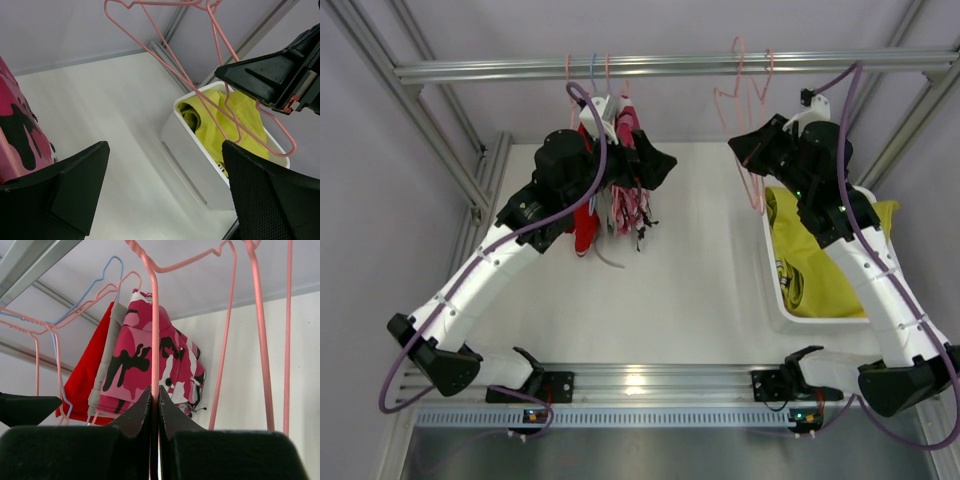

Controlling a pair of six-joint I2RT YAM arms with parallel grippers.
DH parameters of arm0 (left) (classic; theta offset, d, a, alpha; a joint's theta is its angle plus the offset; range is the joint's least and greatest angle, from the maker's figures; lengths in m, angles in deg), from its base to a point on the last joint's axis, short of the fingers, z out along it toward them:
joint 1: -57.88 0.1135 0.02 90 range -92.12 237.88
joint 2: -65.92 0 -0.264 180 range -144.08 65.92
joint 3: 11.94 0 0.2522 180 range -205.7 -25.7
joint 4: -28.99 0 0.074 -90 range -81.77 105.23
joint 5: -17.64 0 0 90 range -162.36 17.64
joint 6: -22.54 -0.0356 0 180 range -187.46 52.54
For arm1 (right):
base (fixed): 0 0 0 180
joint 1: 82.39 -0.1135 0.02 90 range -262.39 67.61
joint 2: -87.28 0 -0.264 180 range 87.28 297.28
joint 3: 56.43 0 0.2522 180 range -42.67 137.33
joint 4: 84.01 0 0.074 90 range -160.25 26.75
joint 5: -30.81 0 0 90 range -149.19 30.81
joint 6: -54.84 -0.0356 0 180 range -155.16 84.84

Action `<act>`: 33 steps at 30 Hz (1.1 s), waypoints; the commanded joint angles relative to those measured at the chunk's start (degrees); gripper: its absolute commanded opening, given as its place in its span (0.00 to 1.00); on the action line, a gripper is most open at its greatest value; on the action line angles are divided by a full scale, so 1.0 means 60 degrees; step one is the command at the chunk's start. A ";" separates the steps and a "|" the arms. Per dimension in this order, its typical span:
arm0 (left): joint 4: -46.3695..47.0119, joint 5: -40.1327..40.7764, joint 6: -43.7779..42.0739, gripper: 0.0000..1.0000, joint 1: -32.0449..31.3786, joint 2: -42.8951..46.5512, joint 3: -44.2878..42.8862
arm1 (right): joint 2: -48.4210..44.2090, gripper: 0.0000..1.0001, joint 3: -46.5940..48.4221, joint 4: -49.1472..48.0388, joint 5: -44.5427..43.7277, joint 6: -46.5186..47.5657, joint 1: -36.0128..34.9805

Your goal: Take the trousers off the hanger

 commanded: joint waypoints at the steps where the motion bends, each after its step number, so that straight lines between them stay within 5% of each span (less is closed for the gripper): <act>1: 0.0156 -0.0305 0.0127 0.99 0.0099 0.0212 -0.0176 | -0.0054 0.00 0.0079 -0.1119 -0.0250 -0.0125 0.0046; 10: -0.0896 -0.1388 0.0610 0.99 0.0699 -0.0154 -0.0746 | -0.0025 0.05 -0.0727 -0.1251 0.0321 0.0138 -0.0247; 13: -0.1177 -0.1725 0.0552 0.99 0.1036 -0.0257 -0.1070 | -0.0113 0.21 -0.0873 -0.1251 0.0380 0.0241 -0.0248; 16: -0.1134 -0.1917 0.0376 0.99 0.1329 -0.0111 -0.1084 | -0.0288 0.57 -0.0903 -0.1105 0.0482 0.0329 -0.0248; 21: -0.1279 -0.2617 0.0157 0.99 0.1710 0.0240 -0.1376 | -0.1164 0.99 -0.0815 -0.0768 0.0453 0.0811 -0.0248; 26: -0.1806 -0.1979 -0.1306 0.99 0.1784 0.0943 -0.1334 | -0.2338 0.99 -0.1020 -0.0447 0.0468 0.2245 -0.0248; 33: -0.3109 0.2219 -0.3766 0.99 0.2077 0.1983 -0.0953 | -0.3904 0.99 -0.1576 0.0345 0.0205 0.4618 -0.0262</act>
